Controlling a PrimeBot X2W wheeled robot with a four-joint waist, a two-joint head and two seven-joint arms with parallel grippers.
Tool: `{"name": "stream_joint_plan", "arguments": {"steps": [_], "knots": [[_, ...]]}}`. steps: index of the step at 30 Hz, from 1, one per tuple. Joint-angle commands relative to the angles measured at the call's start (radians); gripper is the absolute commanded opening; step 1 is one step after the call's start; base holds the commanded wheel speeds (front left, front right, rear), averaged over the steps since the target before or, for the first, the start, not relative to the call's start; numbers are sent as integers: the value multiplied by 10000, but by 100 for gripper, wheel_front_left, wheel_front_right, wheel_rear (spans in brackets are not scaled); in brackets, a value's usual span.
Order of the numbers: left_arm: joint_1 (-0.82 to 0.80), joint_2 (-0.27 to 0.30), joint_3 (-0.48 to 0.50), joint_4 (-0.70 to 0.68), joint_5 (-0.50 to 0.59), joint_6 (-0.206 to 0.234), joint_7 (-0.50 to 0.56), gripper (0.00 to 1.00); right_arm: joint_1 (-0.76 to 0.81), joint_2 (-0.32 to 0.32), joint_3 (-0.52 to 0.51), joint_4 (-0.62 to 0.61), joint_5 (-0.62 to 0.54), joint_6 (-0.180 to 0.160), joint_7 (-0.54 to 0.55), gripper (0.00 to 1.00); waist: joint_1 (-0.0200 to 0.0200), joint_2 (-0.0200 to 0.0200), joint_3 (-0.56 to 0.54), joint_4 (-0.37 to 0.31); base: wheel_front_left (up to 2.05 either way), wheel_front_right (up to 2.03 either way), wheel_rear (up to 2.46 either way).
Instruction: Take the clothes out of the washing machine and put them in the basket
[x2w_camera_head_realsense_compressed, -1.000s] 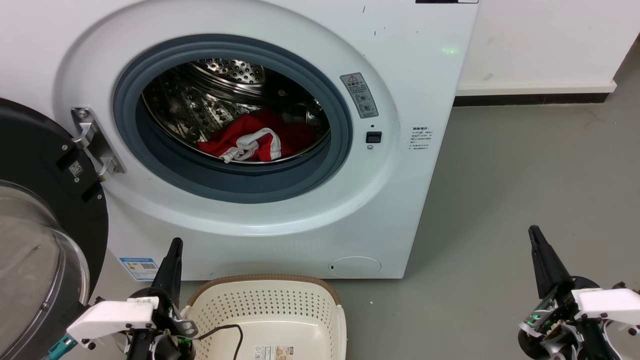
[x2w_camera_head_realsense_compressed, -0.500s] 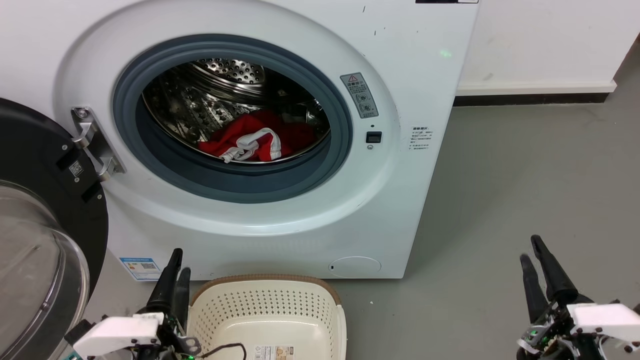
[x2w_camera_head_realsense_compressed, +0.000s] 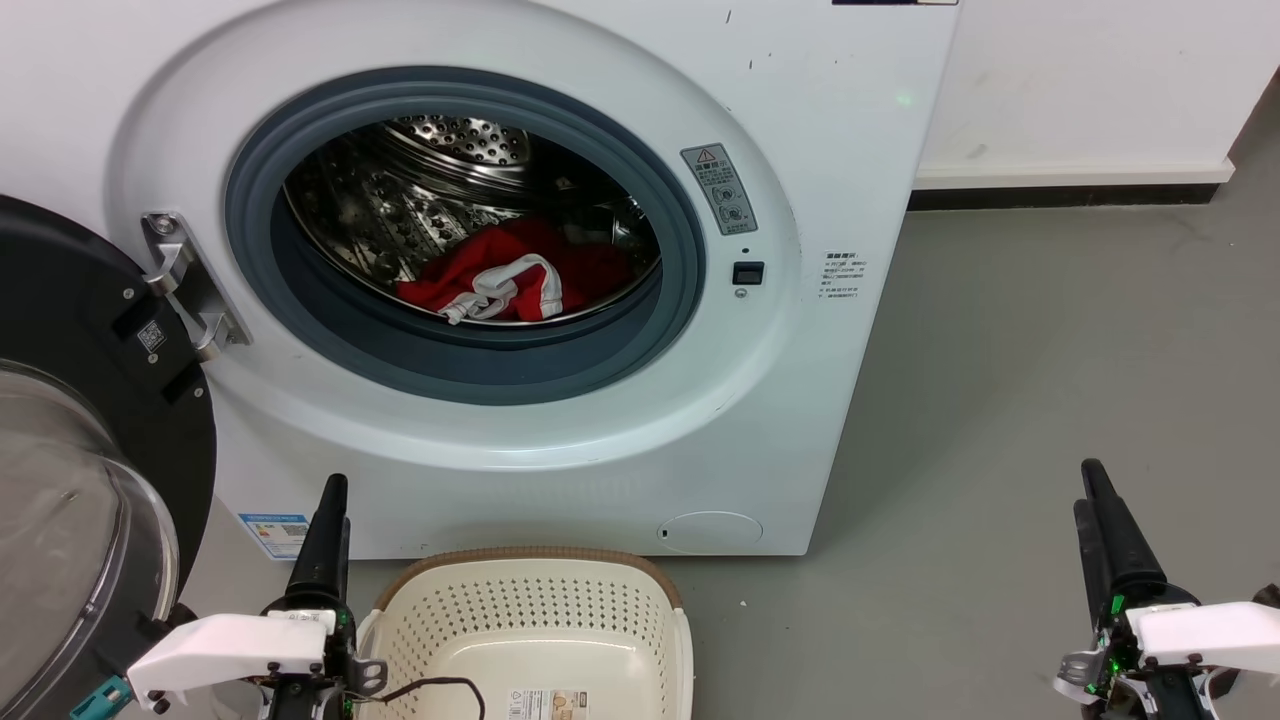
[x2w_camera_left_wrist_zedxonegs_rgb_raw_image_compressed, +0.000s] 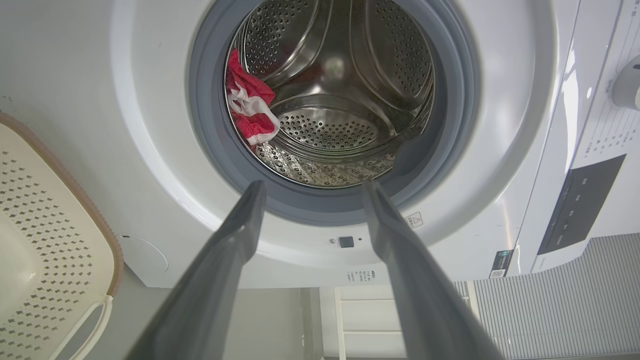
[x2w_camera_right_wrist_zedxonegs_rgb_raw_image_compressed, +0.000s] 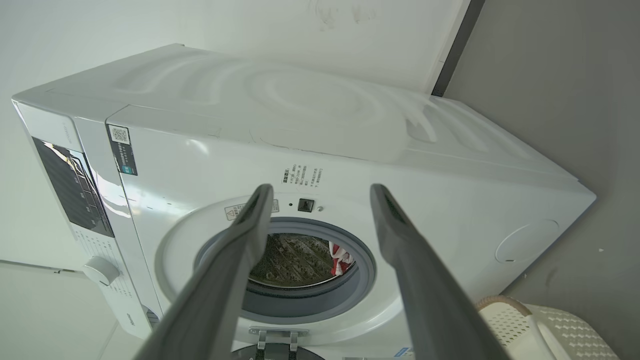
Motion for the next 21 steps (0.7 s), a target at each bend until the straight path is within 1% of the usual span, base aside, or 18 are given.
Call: {"name": "stream_joint_plan", "arguments": {"steps": [1, 12, 13, 21], "knots": [[-74, 30, -47, -415, 644, 117, -160, 100, -37, -45, 3, -435, -734, 0, -152, 100, 0, 0, 7, -1, 0, 0, 0], [112, 38, -478, -1081, 3123, 777, -624, 100, 228, -47, 295, -1278, -3539, 0, -617, 100, 0, 0, 31, -1, 0, 0, 0], [112, 38, -478, -1081, 3123, 777, -624, 100, 228, -47, 295, -1278, -3539, 0, -617, 100, 0, 0, 31, -1, 0, 0, 0], [232, 44, -836, -1343, 4860, 1139, -921, 100, 447, -48, 531, -1702, -5521, 0, -922, 100, 0, 0, 44, -4, 0, 0, 0]]}}
